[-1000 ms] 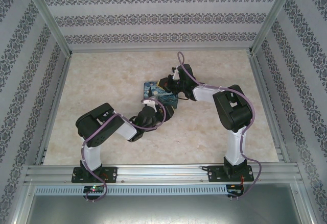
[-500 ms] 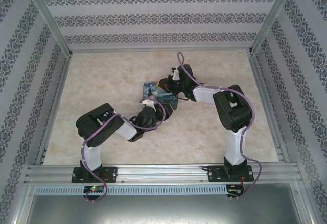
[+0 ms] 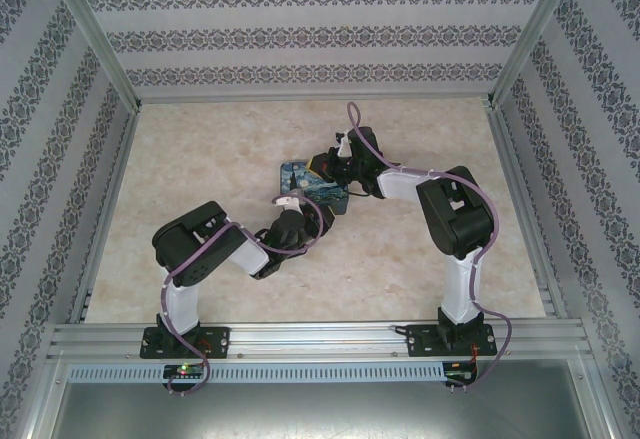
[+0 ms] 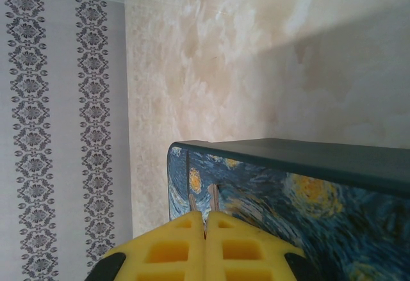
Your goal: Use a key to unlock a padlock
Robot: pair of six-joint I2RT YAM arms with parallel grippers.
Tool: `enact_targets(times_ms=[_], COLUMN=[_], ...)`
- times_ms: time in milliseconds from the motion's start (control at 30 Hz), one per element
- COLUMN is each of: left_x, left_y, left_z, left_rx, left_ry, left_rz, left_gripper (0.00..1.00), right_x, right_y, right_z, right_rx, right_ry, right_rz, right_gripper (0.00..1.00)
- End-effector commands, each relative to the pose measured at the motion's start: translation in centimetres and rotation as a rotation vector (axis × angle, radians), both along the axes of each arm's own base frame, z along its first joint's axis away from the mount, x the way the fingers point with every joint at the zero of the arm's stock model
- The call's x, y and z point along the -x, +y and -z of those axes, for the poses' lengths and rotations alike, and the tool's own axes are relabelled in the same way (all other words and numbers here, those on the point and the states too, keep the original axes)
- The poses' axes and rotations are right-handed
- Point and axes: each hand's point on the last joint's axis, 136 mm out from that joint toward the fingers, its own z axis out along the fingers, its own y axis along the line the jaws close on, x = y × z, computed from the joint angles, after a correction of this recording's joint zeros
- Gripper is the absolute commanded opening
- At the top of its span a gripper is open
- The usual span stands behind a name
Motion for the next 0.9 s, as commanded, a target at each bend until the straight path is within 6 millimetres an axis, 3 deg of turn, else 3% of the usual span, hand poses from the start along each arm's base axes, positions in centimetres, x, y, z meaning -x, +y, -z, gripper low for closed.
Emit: enact_targets(times_ms=[0, 267, 700, 867], left_x=[0.0, 0.1, 0.2, 0.6], left_y=[-0.4, -0.2, -0.1, -0.6], left_z=[-0.3, -0.1, 0.5, 0.9], left_rx=[0.029, 0.029, 0.024, 0.02], left_ry=[-0.018, -0.012, 0.011, 0.046], left_rz=[-0.01, -0.021, -0.021, 0.006], left_gripper=[0.38, 0.29, 0.01, 0.0], right_x=[2.5, 2.4, 2.0, 1.2], right_y=[-1.0, -1.1, -1.5, -2.4], right_z=[4.8, 4.8, 4.1, 3.1], right_rx=[0.072, 0.071, 0.061, 0.052], right_ry=[0.149, 0.15, 0.135, 0.106], right_rz=[-0.017, -0.015, -0.007, 0.013], right_gripper=[0.0, 0.0, 0.0, 0.0])
